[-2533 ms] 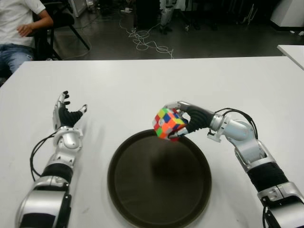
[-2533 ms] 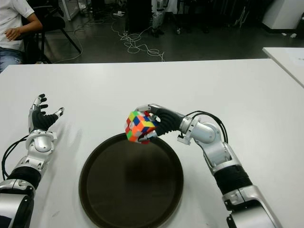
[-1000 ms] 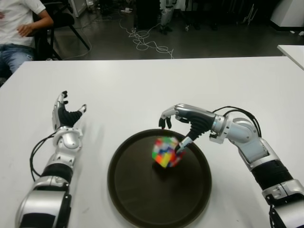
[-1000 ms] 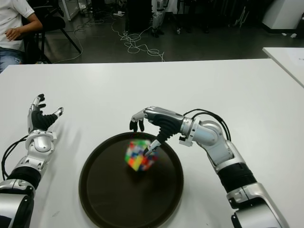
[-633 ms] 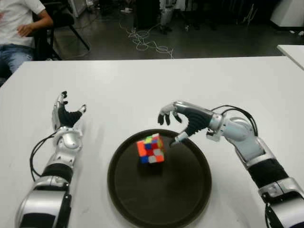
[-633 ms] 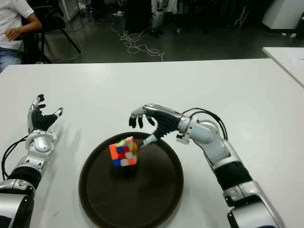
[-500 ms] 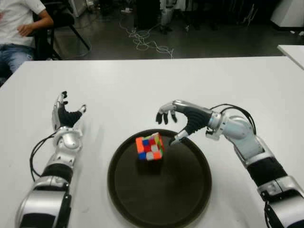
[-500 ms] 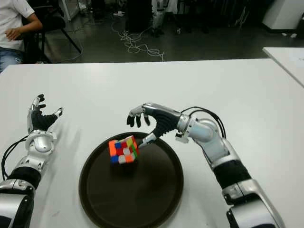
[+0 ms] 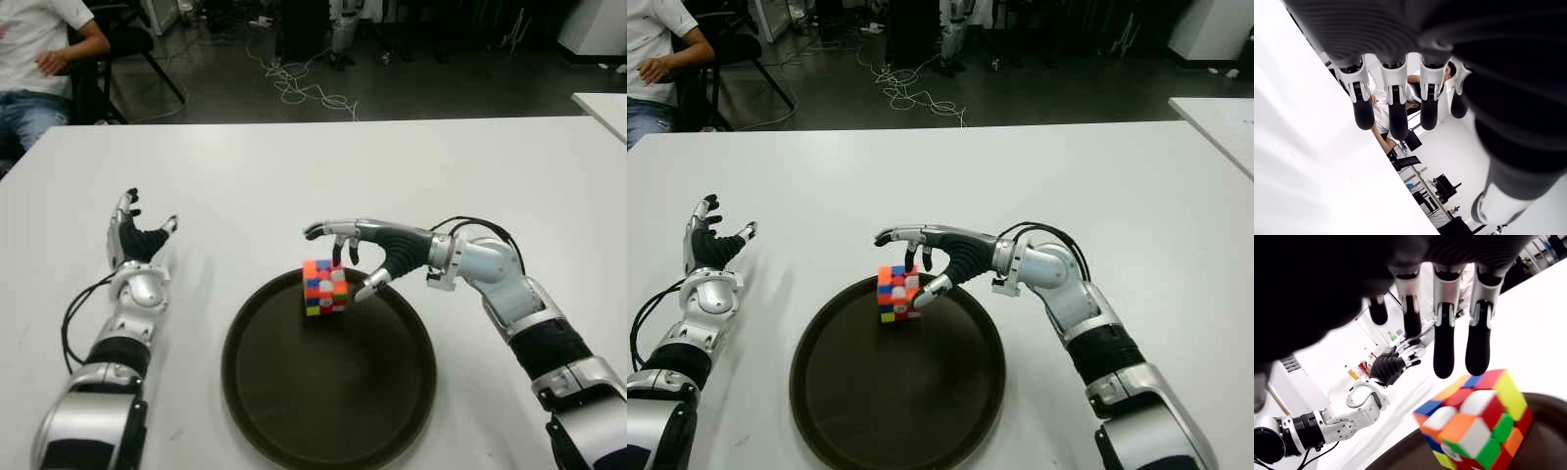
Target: Pick up the Rubik's Cube and put it in the plate
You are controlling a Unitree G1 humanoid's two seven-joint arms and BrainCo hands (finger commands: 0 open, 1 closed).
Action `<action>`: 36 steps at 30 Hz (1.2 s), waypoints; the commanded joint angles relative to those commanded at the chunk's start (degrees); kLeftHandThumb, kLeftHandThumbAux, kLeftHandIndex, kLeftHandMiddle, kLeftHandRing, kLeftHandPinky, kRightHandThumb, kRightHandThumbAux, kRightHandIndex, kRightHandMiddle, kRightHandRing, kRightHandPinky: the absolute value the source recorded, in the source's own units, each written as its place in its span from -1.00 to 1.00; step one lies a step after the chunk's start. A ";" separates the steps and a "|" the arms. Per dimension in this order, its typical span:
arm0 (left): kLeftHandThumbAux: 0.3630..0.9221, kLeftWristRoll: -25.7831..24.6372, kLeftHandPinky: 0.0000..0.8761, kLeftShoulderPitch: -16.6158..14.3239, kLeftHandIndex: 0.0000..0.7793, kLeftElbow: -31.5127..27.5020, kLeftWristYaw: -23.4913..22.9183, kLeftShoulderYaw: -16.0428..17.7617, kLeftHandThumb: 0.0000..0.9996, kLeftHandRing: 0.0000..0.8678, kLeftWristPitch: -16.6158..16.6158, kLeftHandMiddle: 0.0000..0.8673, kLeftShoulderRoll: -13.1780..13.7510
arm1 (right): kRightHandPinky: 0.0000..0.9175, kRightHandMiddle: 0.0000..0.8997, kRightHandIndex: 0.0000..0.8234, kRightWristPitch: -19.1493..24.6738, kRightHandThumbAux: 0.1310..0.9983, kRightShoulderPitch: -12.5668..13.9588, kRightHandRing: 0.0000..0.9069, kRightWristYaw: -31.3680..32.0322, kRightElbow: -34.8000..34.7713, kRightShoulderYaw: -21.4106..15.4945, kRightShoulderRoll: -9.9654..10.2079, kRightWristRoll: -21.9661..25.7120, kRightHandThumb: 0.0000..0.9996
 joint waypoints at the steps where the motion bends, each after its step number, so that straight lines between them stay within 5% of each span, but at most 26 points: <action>1: 0.45 0.01 -0.56 0.00 -0.75 0.01 0.00 0.01 -0.50 -0.60 0.00 -0.62 0.00 | 0.69 -0.88 -1.00 0.13 -0.34 -0.01 0.64 0.25 0.01 -0.01 0.05 0.18 -1.00; 10: 0.45 -0.14 -0.64 0.23 -0.75 -0.52 0.04 0.19 -0.43 -0.65 -0.29 -0.66 -0.23 | 0.77 -0.89 -1.00 -1.05 -0.28 -0.79 0.74 -3.66 1.12 -1.81 -0.28 -1.81 -1.00; 15: 0.44 -0.39 -0.62 0.15 -0.74 -0.29 0.05 0.50 -0.45 -0.65 -0.23 -0.65 -0.35 | 0.62 -0.95 -1.00 -3.04 -0.21 -3.27 0.62 -5.45 9.41 -4.41 -0.07 -0.12 -1.00; 17: 0.45 -0.35 -0.58 0.05 -0.74 -0.17 0.13 0.58 -0.47 -0.62 -0.08 -0.63 -0.33 | 0.30 -0.98 -1.00 -4.29 -0.14 -4.01 0.22 -5.53 12.49 -5.88 -0.24 1.19 -1.00; 19: 0.46 -0.20 -0.57 -0.06 -0.74 0.01 0.22 0.58 -0.47 -0.61 0.00 -0.62 -0.28 | 0.19 -0.99 -1.00 -4.72 -0.11 -4.82 0.09 -4.98 14.12 -7.62 -0.46 3.14 -1.00; 20: 0.46 -0.09 -0.57 -0.13 -0.73 0.13 0.29 0.55 -0.47 -0.60 0.05 -0.61 -0.25 | -0.09 -0.99 -1.00 -4.74 -0.06 -5.25 -0.26 -4.55 14.76 -8.73 -0.62 4.42 -1.00; 23: 0.46 0.20 -0.59 -0.18 -0.73 0.27 0.34 0.42 -0.46 -0.59 0.12 -0.60 -0.14 | -0.54 -1.00 -1.00 -5.10 0.02 -5.46 -0.72 -4.53 15.84 -11.01 -1.09 6.44 -1.00; 28: 0.45 0.86 -0.62 -0.07 -0.75 0.14 0.58 -0.03 -0.50 -0.61 0.16 -0.62 0.08 | -0.91 -1.00 -1.00 -5.33 0.15 -5.37 -0.95 -8.93 18.91 -13.95 -1.23 6.31 -1.00; 36: 0.43 0.69 -0.52 0.02 -0.75 -0.10 0.17 0.00 -0.50 -0.59 0.13 -0.62 0.04 | -1.00 -1.00 -1.00 -7.56 0.43 -10.33 -1.00 -19.02 30.39 -16.03 -1.68 2.54 -1.00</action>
